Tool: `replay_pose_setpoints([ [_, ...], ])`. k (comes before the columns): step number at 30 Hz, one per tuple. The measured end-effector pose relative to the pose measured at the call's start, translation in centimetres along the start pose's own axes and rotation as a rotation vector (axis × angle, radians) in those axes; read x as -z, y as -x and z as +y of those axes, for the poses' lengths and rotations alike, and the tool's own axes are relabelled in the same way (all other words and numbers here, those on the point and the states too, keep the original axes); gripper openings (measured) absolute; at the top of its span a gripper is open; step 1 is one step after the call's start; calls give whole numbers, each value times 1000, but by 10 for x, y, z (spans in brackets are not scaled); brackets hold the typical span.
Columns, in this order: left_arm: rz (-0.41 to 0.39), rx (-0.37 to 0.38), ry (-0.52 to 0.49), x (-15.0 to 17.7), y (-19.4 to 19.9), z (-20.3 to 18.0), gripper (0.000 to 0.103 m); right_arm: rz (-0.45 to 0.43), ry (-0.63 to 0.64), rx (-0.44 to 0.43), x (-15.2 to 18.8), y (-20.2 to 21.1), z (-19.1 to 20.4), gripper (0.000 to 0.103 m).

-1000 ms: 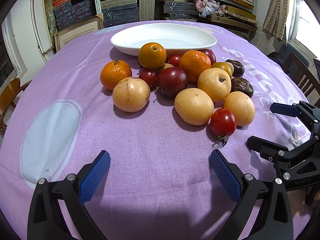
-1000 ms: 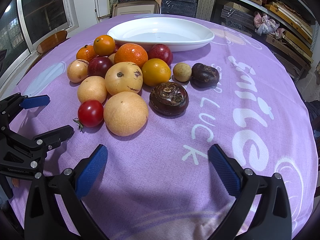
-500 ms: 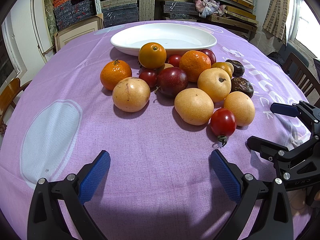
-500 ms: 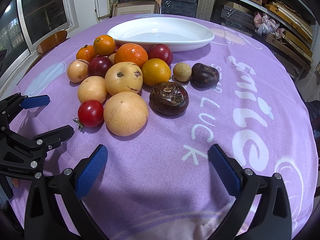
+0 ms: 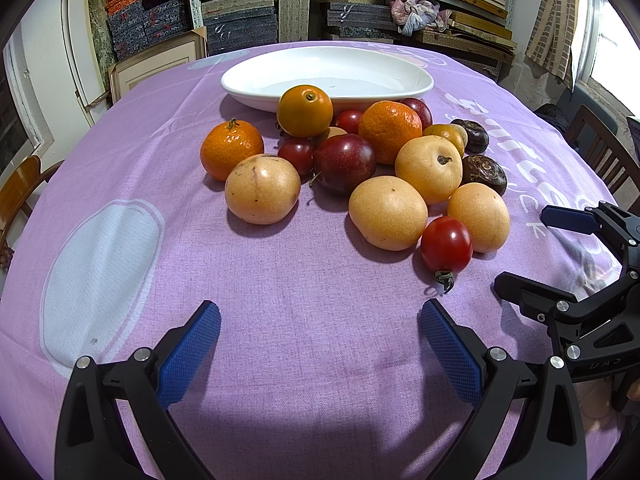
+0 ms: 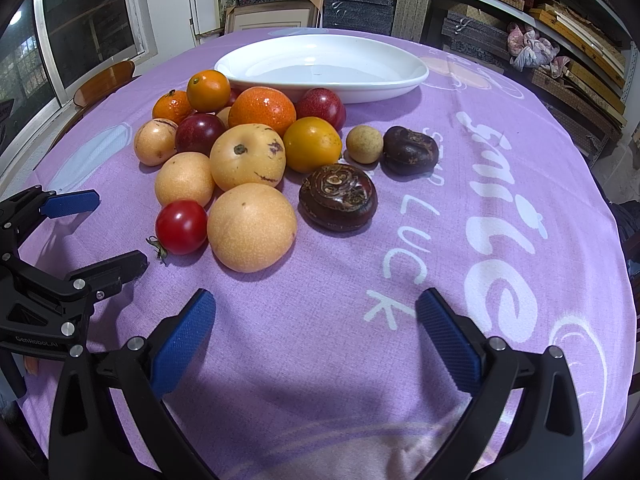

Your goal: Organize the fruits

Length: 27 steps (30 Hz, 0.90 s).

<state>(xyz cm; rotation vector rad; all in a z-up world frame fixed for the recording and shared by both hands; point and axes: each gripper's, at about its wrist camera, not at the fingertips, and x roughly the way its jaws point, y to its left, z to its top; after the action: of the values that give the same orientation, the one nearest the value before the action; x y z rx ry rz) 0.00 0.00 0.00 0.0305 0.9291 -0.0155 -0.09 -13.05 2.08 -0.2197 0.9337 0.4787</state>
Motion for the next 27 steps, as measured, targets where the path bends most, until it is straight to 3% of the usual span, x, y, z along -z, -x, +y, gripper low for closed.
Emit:
replay_pose_setpoints([
  [4,0,0,-1,0,0,0,100,-2,7,9,2,3,2,99],
  [9,4,7,-10,-2,-1,1,100,-85,-52,-4,-1,18,-13,99],
  [12,2,14,-1,-4,-3,7,100,-165,-118,-43,-1,31,-28,99],
  [15,-10,70,53,-7,0,15,100,-285,-146,-63,-2,52,-39,99],
  [19,-2,84,91,-11,0,27,100,-400,-147,-24,-2,74,-44,99],
  [27,-42,-7,41,-34,2,43,100,-302,-90,-36,-9,66,-39,99],
])
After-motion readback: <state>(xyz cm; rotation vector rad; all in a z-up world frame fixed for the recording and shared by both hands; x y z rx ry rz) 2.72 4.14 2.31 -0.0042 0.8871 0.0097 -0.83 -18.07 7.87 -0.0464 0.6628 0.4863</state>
